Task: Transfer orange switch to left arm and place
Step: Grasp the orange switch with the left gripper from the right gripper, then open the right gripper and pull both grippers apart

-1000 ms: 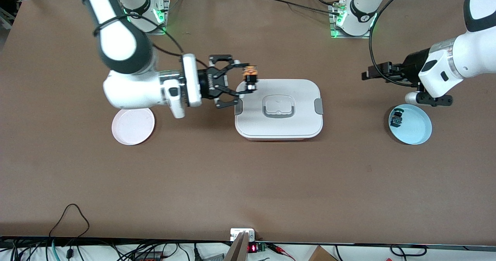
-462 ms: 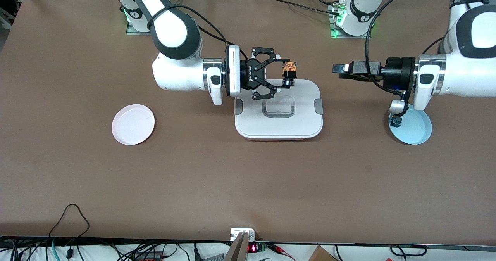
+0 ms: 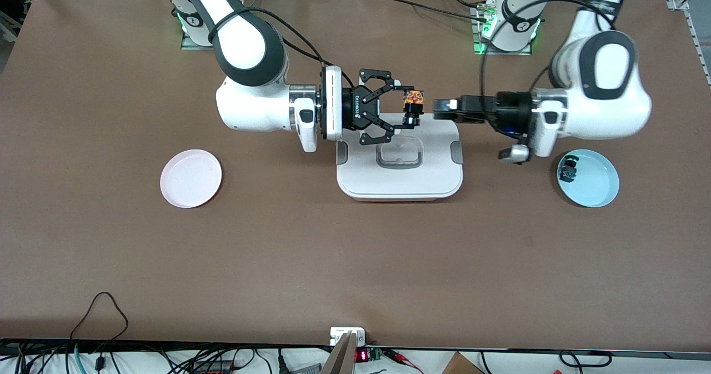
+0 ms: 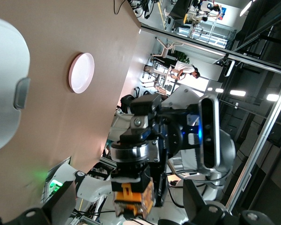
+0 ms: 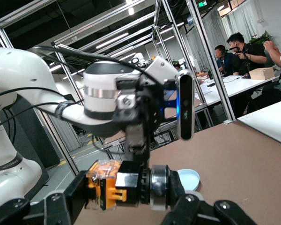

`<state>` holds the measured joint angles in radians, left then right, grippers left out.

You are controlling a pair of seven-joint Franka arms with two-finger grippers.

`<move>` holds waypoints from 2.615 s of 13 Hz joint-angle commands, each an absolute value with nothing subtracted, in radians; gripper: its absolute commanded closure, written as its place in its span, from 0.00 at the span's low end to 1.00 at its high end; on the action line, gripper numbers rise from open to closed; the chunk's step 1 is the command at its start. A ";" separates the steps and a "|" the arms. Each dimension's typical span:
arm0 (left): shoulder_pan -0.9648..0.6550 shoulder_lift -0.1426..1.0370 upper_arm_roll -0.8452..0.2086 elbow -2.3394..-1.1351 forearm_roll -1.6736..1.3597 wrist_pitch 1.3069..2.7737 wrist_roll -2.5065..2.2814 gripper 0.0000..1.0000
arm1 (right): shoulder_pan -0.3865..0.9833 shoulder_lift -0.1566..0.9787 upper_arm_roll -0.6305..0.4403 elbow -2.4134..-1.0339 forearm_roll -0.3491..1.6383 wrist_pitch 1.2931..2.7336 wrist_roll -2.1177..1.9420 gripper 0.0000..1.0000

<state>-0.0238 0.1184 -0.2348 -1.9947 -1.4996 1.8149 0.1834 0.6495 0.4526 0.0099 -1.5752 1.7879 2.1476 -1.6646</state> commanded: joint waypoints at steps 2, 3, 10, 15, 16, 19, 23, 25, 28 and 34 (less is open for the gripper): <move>-0.017 0.072 -0.258 -2.048 -1.569 1.847 0.201 0.01 | 0.653 0.463 0.006 -1.552 1.810 2.149 -1.669 1.00; -0.018 0.074 -0.259 -2.048 -1.569 1.842 0.202 0.08 | 0.652 0.463 0.008 -1.552 1.810 2.145 -1.672 1.00; -0.014 0.078 -0.273 -2.045 -1.572 1.822 0.199 0.90 | 0.653 0.463 0.006 -1.552 1.805 2.149 -1.675 1.00; -0.011 0.077 -0.273 -2.042 -1.571 1.816 0.201 0.99 | 0.649 0.463 0.006 -1.552 1.807 2.146 -1.674 1.00; -0.009 0.075 -0.273 -2.040 -1.571 1.816 0.202 1.00 | 0.647 0.463 0.006 -1.552 1.807 2.145 -1.669 0.97; -0.009 0.075 -0.272 -2.040 -1.569 1.816 0.202 1.00 | 0.640 0.463 0.002 -1.552 1.810 2.140 -1.646 0.02; -0.006 0.072 -0.265 -2.037 -1.556 1.816 0.201 1.00 | 0.579 0.462 -0.002 -1.552 1.723 2.070 -1.588 0.00; 0.017 0.071 -0.262 -2.033 -1.508 1.816 0.195 1.00 | 0.491 0.457 -0.002 -1.552 1.639 1.935 -1.565 0.00; 0.061 0.069 -0.262 -1.968 -1.266 1.815 0.193 1.00 | 0.311 0.449 -0.002 -1.552 1.493 1.638 -1.565 0.00; 0.158 0.074 -0.264 -1.852 -0.667 1.682 0.221 1.00 | -0.004 0.445 -0.002 -1.548 1.313 1.189 -1.621 0.00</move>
